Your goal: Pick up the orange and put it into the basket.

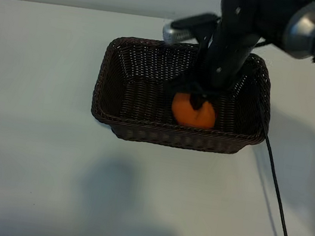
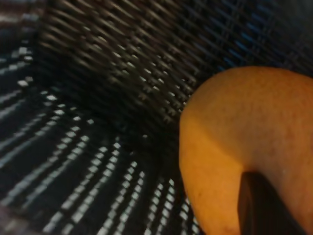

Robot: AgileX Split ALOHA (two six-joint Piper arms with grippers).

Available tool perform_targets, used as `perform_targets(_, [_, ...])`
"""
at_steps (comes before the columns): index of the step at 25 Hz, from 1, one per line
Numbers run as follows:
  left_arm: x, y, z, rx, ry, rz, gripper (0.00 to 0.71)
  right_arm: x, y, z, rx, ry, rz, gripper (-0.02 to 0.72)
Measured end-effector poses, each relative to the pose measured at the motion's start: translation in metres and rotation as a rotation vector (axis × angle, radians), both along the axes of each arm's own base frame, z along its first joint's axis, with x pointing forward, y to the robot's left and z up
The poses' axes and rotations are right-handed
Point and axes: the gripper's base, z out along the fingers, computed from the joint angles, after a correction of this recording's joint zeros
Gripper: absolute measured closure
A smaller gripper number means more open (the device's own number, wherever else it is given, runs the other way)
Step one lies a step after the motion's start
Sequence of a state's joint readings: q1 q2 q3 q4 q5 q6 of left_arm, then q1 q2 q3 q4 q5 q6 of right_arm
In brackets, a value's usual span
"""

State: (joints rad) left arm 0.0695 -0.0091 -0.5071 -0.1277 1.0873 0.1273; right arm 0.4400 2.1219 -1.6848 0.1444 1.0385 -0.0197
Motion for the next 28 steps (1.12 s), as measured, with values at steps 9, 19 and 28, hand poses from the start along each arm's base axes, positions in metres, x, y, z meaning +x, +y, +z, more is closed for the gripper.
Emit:
perform_targets(9, [0.0,0.0,0.0,0.0,0.0,0.0,0.12,0.003,0.002,-0.014,-0.007,0.019,0.0,0.535])
perform_targets(19, [0.0,0.0,0.0,0.0,0.0,0.0,0.12,0.006,0.003,-0.006,0.0,0.012,-0.002,0.011])
perform_targets(28, [0.0,0.0,0.0,0.001,0.0,-0.001,0.12,0.018,0.0,0.062,-0.007,-0.119,-0.003,0.097])
